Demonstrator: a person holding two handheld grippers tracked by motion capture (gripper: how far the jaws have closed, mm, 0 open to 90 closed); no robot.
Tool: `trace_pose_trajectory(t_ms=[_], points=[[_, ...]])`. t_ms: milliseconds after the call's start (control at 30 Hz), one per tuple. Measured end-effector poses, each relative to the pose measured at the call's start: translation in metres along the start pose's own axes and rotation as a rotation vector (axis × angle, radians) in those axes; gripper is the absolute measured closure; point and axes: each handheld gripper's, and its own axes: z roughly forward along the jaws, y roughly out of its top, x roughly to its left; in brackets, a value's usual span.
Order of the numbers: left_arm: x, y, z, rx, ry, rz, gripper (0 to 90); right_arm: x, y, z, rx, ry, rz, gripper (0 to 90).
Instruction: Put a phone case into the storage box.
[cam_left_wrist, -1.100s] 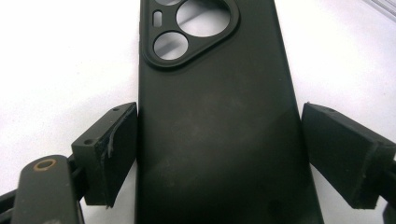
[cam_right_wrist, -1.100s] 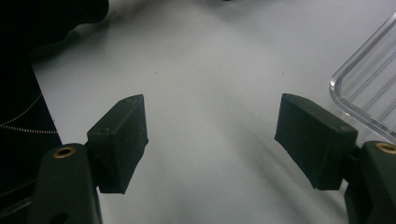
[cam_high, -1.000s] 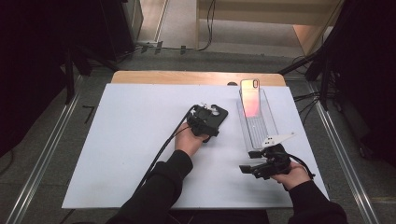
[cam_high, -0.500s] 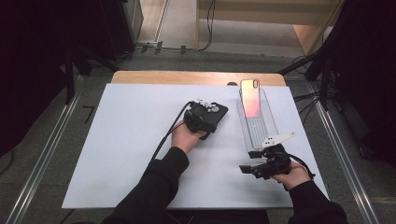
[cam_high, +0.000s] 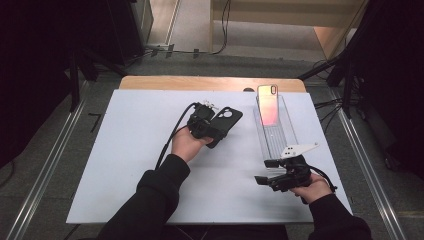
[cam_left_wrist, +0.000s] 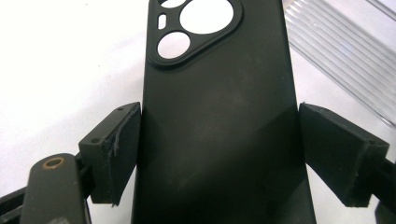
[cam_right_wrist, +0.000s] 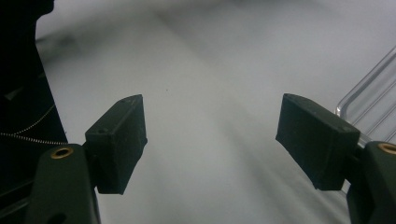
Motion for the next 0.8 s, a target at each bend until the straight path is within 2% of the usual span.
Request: trace_pose_trajectory(t_ms=[167,333,533,800], points=[[0.000,-0.006,-0.013,-0.008,-0.058,-0.014,17.2,0.000,0.000,-0.001,-0.013,0.002,0.001,21.6],[0.000,-0.014,-0.025,-0.032,-0.095,-0.032,17.1,0.002,0.001,-0.001,-0.019,-0.011,-0.003,21.2],[-0.003,-0.023,-0.039,-0.038,-0.106,-0.018,17.0,0.006,0.004,-0.002,-0.047,-0.014,0.002,20.6],[-0.004,-0.042,-0.054,-0.046,-0.132,-0.033,17.0,0.015,0.013,0.001,-0.052,-0.009,-0.013,20.7]])
